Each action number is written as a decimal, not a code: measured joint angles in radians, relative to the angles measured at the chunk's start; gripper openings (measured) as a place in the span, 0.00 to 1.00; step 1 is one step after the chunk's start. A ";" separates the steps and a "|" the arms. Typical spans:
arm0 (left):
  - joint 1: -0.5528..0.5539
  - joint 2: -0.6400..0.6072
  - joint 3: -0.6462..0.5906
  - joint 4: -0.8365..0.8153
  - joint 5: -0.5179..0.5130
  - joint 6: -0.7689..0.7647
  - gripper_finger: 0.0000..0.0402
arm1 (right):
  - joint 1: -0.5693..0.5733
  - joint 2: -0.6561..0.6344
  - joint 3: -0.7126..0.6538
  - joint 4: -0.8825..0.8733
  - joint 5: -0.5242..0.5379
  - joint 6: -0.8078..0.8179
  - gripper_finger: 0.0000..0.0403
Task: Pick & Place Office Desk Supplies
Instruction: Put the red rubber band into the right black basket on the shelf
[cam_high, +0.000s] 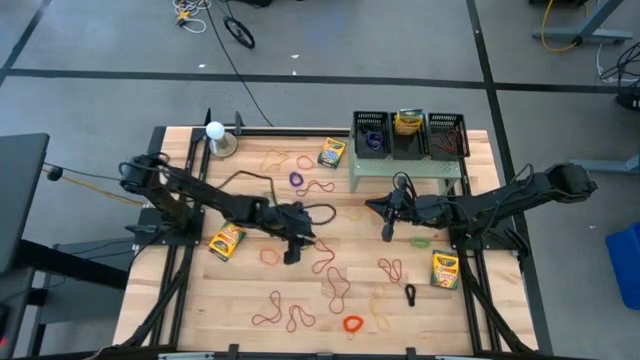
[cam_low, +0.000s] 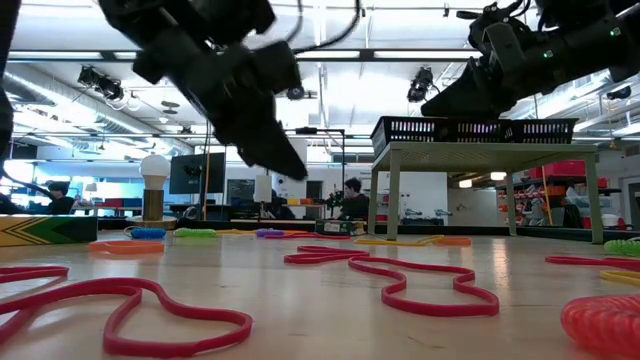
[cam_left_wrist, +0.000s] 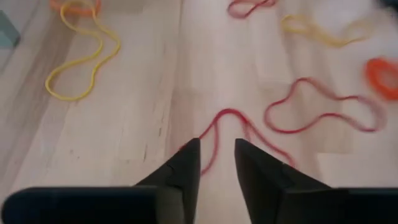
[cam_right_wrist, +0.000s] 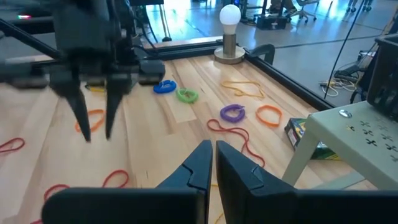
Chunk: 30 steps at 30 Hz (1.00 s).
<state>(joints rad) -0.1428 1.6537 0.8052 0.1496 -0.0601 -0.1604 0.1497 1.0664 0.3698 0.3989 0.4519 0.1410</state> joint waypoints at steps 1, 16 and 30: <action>-0.007 0.030 0.018 -0.001 -0.013 0.009 0.29 | 0.000 0.000 0.000 -0.001 0.000 0.000 0.08; -0.035 0.338 0.289 -0.124 -0.018 0.053 0.39 | 0.000 0.000 0.000 -0.011 -0.008 0.002 0.08; -0.034 0.305 0.296 -0.197 -0.058 0.072 0.03 | 0.000 0.000 0.000 -0.013 -0.007 0.002 0.08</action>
<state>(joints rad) -0.1771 1.9586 1.1011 -0.0470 -0.1182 -0.0879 0.1493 1.0664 0.3695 0.3855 0.4445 0.1429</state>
